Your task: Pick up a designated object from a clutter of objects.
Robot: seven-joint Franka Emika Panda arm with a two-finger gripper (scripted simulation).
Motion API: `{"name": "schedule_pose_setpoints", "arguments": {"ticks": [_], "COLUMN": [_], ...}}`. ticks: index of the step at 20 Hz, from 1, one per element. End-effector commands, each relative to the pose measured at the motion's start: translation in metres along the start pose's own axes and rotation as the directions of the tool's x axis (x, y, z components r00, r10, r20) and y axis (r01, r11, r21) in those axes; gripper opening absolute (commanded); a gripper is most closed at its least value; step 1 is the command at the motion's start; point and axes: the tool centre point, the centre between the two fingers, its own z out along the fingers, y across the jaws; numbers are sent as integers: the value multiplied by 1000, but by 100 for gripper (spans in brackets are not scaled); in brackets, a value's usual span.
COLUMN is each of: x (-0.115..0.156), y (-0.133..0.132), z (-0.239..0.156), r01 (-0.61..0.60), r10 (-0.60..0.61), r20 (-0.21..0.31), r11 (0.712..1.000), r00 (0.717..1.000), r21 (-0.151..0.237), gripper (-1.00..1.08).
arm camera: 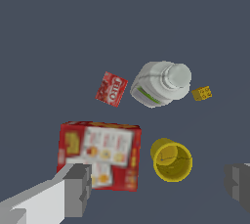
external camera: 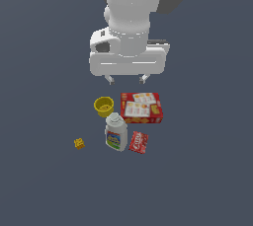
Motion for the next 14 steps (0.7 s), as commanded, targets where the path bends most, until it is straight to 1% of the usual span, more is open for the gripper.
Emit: {"name": "schedule_pose_setpoints", "arguments": {"ticks": [1, 4, 9, 14], "x": [0, 0, -2, -3], "y": [0, -4, -23, -24], "z": [0, 2, 12, 12], "r01": [0, 10, 52, 55], "r10": [0, -10, -52, -55], "r20": [0, 7, 39, 41], "r11": [1000, 1000, 999, 998], "r00": [1000, 1000, 998, 998], "r21": [0, 1, 6, 6], "gripper": [100, 100, 100, 100]}}
